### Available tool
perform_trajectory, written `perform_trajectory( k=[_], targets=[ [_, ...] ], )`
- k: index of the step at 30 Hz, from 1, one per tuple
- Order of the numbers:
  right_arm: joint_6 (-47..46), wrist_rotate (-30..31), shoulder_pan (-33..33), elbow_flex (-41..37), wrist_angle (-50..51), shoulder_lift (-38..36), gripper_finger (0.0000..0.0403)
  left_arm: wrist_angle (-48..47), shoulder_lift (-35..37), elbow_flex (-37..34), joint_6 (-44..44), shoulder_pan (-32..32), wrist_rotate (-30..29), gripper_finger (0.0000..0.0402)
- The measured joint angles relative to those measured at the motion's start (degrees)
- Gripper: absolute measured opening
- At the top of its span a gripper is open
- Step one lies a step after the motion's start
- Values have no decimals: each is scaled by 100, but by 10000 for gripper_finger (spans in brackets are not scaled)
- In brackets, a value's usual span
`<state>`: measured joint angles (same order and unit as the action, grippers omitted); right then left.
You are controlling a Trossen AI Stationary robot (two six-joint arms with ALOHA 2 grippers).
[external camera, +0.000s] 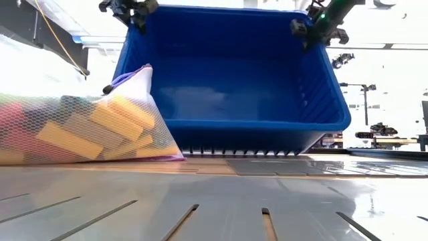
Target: Sort blocks
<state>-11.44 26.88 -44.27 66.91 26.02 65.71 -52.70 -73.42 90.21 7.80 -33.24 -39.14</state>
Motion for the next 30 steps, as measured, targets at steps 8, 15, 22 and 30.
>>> perform_trajectory(
  k=[8,15,22,30],
  targets=[
    [742,-250,-298,-35,-218,90,118,409,-209,4,-242,-496,243,127],
    [719,-434,-432,-33,7,207,180,532,-395,22,-264,-632,339,127],
    [750,-439,-452,-33,-79,272,193,620,-431,15,-470,-655,370,132],
    [751,-516,-461,-33,-111,265,194,536,-463,-20,-582,-816,779,201]
  ],
)
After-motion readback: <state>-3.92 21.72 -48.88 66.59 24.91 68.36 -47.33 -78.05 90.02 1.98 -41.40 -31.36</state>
